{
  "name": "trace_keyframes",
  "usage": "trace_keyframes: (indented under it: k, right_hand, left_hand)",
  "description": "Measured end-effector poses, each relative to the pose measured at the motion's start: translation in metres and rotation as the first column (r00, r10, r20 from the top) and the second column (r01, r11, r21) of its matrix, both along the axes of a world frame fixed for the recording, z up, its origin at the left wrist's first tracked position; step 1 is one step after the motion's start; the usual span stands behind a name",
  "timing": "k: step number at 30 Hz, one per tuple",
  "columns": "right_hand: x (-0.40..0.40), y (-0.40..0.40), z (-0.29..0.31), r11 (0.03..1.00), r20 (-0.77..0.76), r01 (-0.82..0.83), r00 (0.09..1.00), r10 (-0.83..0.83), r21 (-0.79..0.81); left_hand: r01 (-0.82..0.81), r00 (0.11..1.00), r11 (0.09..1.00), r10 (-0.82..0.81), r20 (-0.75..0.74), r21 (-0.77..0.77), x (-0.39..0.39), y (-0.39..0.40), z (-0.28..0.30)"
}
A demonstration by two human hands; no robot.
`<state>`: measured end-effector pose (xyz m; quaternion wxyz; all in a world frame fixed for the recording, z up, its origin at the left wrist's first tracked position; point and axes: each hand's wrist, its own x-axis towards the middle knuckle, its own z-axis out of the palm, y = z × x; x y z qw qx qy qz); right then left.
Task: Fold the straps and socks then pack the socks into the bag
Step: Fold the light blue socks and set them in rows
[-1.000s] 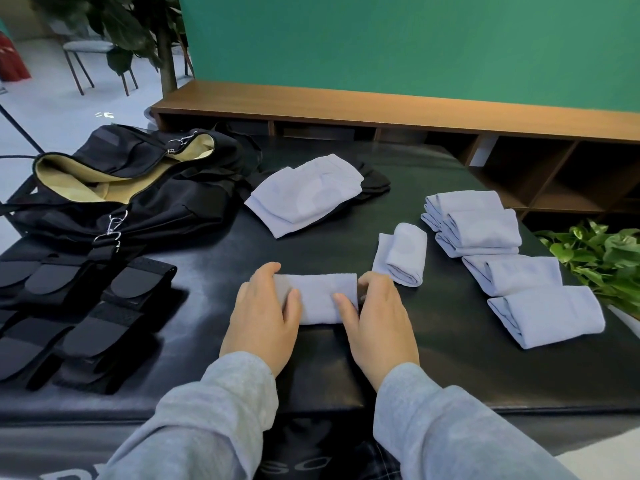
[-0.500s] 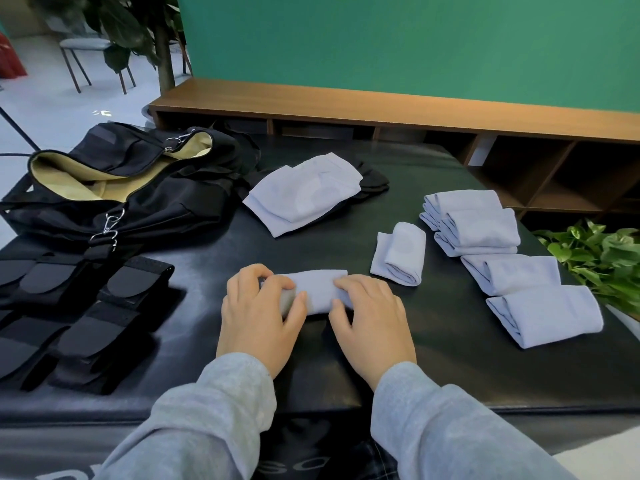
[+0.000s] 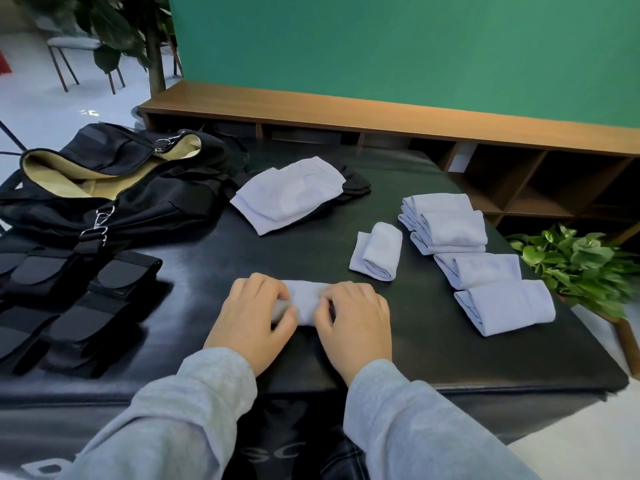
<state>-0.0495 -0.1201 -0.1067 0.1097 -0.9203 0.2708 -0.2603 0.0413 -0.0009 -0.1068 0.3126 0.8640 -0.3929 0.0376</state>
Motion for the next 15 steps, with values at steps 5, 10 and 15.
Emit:
trace_keyframes:
  k: [5,10,15]
  right_hand:
    - [-0.026,-0.001,0.002,0.994,-0.03,0.104,0.994,-0.105,-0.035]
    - [-0.062,-0.028,0.006,0.99,-0.141,0.132,0.98,-0.139,-0.058]
    - [-0.085,-0.051,0.005,0.989,-0.157,0.14,0.979,-0.131,0.051]
  left_hand:
    - [0.147,0.989,0.989,-0.148,0.026,0.023,-0.019,0.006,-0.004]
    - [0.266,0.963,0.963,-0.267,-0.04,-0.035,-0.04,0.0,-0.006]
    - [0.316,0.948,0.947,-0.313,0.051,-0.058,-0.06,-0.031,-0.003]
